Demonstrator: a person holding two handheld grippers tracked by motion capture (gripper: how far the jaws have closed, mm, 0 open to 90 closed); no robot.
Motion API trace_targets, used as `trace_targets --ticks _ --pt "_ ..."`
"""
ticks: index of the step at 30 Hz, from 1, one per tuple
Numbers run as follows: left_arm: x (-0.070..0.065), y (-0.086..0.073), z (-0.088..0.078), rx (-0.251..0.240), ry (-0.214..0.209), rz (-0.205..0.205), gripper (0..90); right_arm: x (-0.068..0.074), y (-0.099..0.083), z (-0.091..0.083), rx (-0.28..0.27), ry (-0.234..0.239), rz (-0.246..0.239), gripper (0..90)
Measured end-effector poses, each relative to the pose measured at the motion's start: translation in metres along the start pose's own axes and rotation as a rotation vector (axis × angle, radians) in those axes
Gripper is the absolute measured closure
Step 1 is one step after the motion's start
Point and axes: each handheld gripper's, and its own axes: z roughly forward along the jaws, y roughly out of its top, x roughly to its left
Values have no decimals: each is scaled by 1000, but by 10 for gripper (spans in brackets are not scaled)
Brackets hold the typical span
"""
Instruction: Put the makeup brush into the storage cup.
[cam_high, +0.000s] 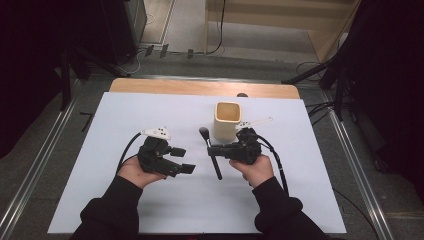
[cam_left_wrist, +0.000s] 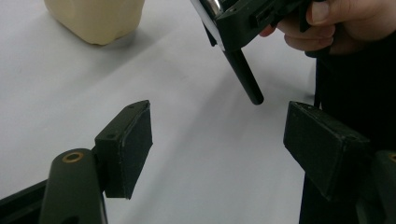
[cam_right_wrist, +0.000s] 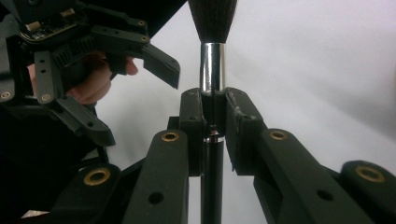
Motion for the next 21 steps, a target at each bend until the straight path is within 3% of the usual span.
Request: trace_targets --ticks 3,10,15,21 --pt "0 2 4 2 9 -4 247 2 1 3 -8 6 -4 795" --pt "-2 2 13 -27 -33 -22 242 6 1 10 -19 19 -3 795" --pt "-4 0 20 -26 -35 -29 249 9 0 11 -40 30 -4 795" --pt "-6 -7 26 -39 -64 -36 318 13 -1 16 -50 46 -1 795"
